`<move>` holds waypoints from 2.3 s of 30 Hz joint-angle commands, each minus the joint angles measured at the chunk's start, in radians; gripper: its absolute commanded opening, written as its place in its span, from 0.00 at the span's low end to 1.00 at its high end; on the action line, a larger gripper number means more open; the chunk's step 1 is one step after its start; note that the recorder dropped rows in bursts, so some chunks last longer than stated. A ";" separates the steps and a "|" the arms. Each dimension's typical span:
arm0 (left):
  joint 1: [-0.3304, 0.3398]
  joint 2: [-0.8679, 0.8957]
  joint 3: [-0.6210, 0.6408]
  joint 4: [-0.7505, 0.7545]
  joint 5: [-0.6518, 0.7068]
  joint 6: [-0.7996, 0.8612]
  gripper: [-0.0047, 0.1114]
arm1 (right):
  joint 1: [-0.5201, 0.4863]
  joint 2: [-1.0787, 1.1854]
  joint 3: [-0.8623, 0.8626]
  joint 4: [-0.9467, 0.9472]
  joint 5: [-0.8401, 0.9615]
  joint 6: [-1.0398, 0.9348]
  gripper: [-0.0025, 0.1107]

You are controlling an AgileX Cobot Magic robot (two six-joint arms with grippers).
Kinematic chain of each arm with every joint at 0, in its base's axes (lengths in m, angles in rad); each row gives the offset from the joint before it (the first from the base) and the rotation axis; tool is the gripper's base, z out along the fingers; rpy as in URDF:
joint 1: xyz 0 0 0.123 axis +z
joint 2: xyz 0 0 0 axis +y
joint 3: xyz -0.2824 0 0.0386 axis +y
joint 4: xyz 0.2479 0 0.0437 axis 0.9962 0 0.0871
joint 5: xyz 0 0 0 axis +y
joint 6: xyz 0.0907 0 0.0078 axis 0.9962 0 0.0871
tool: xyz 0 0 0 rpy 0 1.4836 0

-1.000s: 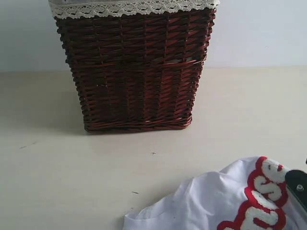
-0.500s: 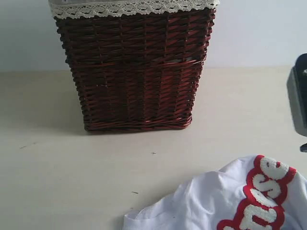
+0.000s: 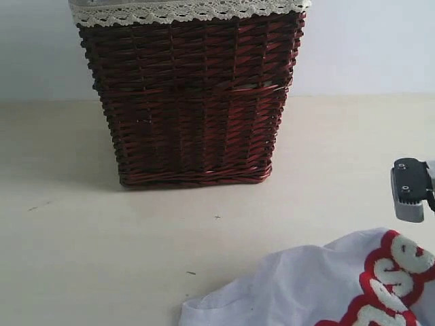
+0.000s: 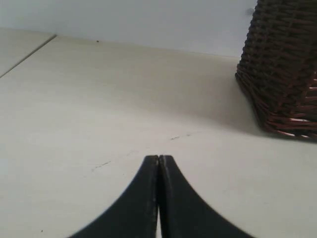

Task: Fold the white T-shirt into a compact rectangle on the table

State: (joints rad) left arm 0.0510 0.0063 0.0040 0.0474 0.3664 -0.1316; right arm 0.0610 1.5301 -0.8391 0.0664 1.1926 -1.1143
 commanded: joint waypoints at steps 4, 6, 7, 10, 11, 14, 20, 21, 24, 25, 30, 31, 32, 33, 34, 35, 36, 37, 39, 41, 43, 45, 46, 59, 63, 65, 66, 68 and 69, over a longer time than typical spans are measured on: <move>-0.003 -0.006 -0.004 0.000 -0.013 -0.002 0.04 | -0.018 -0.009 -0.004 0.194 0.029 -0.178 0.45; -0.003 -0.006 -0.004 0.000 -0.013 -0.002 0.04 | -0.018 -0.011 -0.004 0.260 0.029 -0.206 0.45; -0.003 -0.006 -0.004 0.000 -0.013 -0.002 0.04 | -0.018 -0.011 -0.004 0.302 0.029 -0.211 0.45; -0.003 -0.006 -0.004 0.000 -0.013 -0.002 0.04 | -0.018 -0.030 -0.006 0.321 0.029 -0.215 0.45; -0.003 -0.006 -0.004 0.000 -0.013 -0.002 0.04 | -0.018 -0.042 -0.006 0.313 0.029 -0.219 0.45; -0.003 -0.006 -0.004 0.000 -0.013 -0.002 0.04 | -0.018 -0.129 -0.006 0.279 0.009 -0.230 0.45; -0.003 -0.006 -0.004 0.000 -0.013 -0.002 0.04 | -0.018 -0.348 -0.006 0.229 -0.263 -0.273 0.45; -0.003 -0.006 -0.004 0.000 -0.013 -0.002 0.04 | -0.018 -0.357 -0.006 0.198 -0.274 -0.248 0.45; -0.003 -0.006 -0.004 0.000 -0.013 -0.002 0.04 | -0.037 -0.304 -0.006 0.104 -0.232 -0.125 0.45; -0.003 -0.006 -0.004 0.000 -0.013 -0.002 0.04 | -0.053 -0.266 -0.006 0.080 -0.206 -0.101 0.45; -0.003 -0.006 -0.004 0.000 -0.013 -0.002 0.04 | -0.137 -0.077 -0.006 0.058 -0.180 -0.061 0.45; -0.003 -0.006 -0.004 0.000 -0.013 -0.002 0.04 | -0.146 -0.042 -0.006 0.057 -0.158 -0.061 0.45; -0.003 -0.006 -0.004 0.000 -0.013 -0.002 0.04 | -0.154 -0.009 -0.006 0.055 -0.123 -0.061 0.45; -0.003 -0.006 -0.004 0.000 -0.013 -0.002 0.04 | -0.156 0.014 -0.006 0.055 -0.087 -0.069 0.45; -0.003 -0.006 -0.004 0.000 -0.013 -0.002 0.04 | -0.156 0.041 -0.006 0.055 -0.036 -0.084 0.45; -0.003 -0.006 -0.004 0.000 -0.013 -0.002 0.04 | -0.156 0.064 -0.006 0.055 0.005 -0.102 0.45; -0.003 -0.006 -0.004 0.000 -0.013 -0.002 0.04 | -0.156 0.085 -0.006 0.055 0.029 -0.118 0.45; -0.003 -0.006 -0.004 0.000 -0.013 -0.002 0.04 | -0.156 0.104 -0.006 0.055 0.029 -0.125 0.45; -0.003 -0.006 -0.004 0.000 -0.013 -0.002 0.04 | -0.156 0.135 -0.006 0.052 0.029 -0.123 0.45; -0.003 -0.006 -0.004 0.000 -0.013 -0.002 0.04 | -0.156 0.165 -0.006 0.034 0.008 -0.113 0.45; -0.003 -0.006 -0.004 0.000 -0.013 -0.002 0.04 | -0.156 0.191 -0.006 0.010 -0.015 -0.104 0.45; -0.003 -0.006 -0.004 0.000 -0.013 -0.002 0.04 | -0.156 0.220 -0.006 -0.013 -0.019 -0.086 0.45; -0.003 -0.006 -0.004 0.000 -0.013 -0.002 0.04 | -0.156 0.233 -0.006 -0.021 -0.019 -0.082 0.43; -0.003 -0.006 -0.004 0.000 -0.013 -0.002 0.04 | -0.156 0.212 -0.006 -0.041 -0.223 -0.019 0.02; -0.003 -0.006 -0.004 0.000 -0.013 -0.002 0.04 | -0.156 0.137 -0.006 -0.041 -0.531 0.111 0.02; -0.003 -0.006 -0.004 0.000 -0.013 -0.002 0.04 | -0.156 0.106 -0.006 -0.041 -0.658 0.185 0.02; -0.003 -0.006 -0.004 0.000 -0.013 -0.002 0.04 | -0.156 0.093 -0.006 -0.041 -0.715 0.215 0.02; -0.003 -0.006 -0.004 0.000 -0.013 -0.002 0.04 | -0.156 0.076 -0.006 -0.041 -0.800 0.256 0.02; -0.003 -0.006 -0.004 0.000 -0.013 -0.002 0.04 | -0.156 0.074 -0.006 -0.041 -0.837 0.274 0.02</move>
State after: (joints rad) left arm 0.0510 0.0063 0.0040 0.0474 0.3664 -0.1316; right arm -0.0888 1.6231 -0.8435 0.0271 0.4828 -0.9027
